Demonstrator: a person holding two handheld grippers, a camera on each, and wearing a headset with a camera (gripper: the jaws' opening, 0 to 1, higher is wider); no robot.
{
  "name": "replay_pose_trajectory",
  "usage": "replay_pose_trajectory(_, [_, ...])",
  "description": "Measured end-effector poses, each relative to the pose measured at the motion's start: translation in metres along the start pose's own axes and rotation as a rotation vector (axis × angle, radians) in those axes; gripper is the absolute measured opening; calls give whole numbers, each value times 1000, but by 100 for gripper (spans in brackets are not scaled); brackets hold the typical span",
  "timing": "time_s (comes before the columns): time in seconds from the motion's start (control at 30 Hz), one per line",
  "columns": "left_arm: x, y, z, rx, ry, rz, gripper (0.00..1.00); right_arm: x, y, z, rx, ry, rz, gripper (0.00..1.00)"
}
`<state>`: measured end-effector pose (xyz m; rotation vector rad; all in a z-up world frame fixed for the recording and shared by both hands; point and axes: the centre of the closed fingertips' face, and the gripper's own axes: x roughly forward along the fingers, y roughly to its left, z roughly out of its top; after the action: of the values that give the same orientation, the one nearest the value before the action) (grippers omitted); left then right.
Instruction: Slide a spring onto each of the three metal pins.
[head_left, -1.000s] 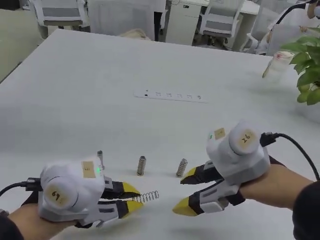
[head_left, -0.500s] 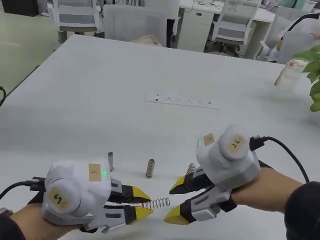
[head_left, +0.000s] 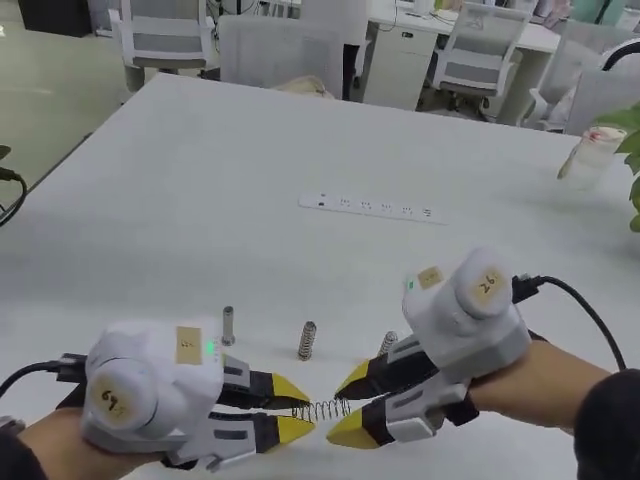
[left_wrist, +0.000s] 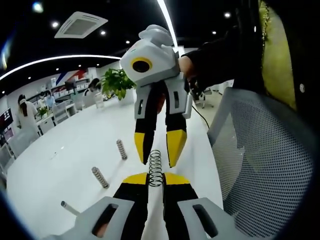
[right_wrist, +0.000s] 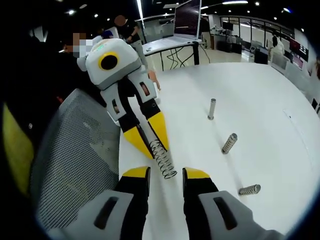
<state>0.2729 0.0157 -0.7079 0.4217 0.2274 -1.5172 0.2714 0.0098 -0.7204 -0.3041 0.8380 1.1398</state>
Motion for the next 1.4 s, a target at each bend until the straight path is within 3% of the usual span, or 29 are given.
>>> replay_pose_trajectory(0.2, [-1, -1, 6, -6, -25, -4, 2, -1, 0, 3, 13, -27, 10, 20])
replay_pose_trajectory(0.67, [-2, -1, 10, -13, -38, 3, 3, -3, 3, 6, 0, -45, 10, 11])
replay_pose_trajectory(1.4, [-2, 0, 6, -28, -37, 16, 2, -9, 14, 30, -16, -59, 23, 9])
